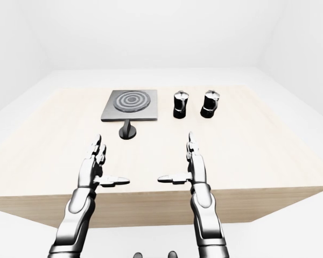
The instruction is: Turn off the stove.
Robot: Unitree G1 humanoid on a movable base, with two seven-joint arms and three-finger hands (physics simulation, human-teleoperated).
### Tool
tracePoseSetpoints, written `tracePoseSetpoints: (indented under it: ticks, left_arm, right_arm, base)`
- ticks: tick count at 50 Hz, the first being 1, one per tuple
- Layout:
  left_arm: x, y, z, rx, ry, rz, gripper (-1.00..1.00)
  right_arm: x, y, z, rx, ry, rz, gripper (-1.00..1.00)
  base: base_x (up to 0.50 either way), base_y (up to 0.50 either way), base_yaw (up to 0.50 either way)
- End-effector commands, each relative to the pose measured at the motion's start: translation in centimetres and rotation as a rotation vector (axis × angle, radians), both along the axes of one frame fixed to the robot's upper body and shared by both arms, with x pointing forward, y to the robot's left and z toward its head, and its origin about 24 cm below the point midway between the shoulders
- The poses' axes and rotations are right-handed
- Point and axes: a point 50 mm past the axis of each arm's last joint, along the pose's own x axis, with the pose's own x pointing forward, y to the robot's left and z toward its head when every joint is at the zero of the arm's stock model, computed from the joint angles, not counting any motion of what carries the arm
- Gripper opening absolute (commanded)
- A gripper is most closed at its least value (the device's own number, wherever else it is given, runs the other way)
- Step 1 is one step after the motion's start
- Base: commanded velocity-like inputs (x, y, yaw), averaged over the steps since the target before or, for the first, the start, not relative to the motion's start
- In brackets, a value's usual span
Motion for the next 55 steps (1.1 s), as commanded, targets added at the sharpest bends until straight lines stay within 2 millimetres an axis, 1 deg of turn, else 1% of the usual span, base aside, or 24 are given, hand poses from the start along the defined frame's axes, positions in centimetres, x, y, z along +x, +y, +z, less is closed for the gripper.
tracePoseSetpoints:
  ticks: [1,3,23,27,30,52,55]
  left_arm:
    - [-0.23,0.62,0.12,0.017,-0.020,0.000,1.00]
    - [-0.19,0.64,0.07,0.016,-0.019,0.002,1.00]
    - [-0.26,0.66,0.11,0.016,-0.018,-0.003,1.00]
    - [-0.09,0.64,-0.14,0.016,-0.017,-0.004,1.00]
    - [-0.20,0.64,-0.03,0.016,-0.016,-0.004,1.00]
    - [-0.16,0.61,-0.27,0.022,-0.016,-0.005,1.00]
    - [-0.31,0.65,-0.04,0.021,-0.015,-0.004,1.00]
  right_arm:
    - [0.09,-0.43,0.05,-0.002,-0.006,0.022,1.00]
    - [0.21,-0.45,-0.23,0.004,0.010,0.021,1.00]
    - [0.28,-0.27,-0.28,-0.011,0.021,0.030,1.00]
    - [0.24,-0.27,-0.24,-0.013,0.020,0.028,1.00]
    - [0.33,-0.30,-0.52,-0.013,0.025,0.032,1.00]
    - [0.33,-0.21,-0.51,-0.012,0.032,0.034,1.00]
    - [0.34,-0.20,-0.53,-0.013,0.032,0.034,1.00]
  base:
    - [0.00,0.00,0.00]
    - [0.00,0.00,0.00]
    - [0.00,0.00,0.00]
    - [0.00,0.00,0.00]
    - [0.00,0.00,0.00]
    - [0.00,0.17,0.00]
    - [0.00,0.17,0.00]
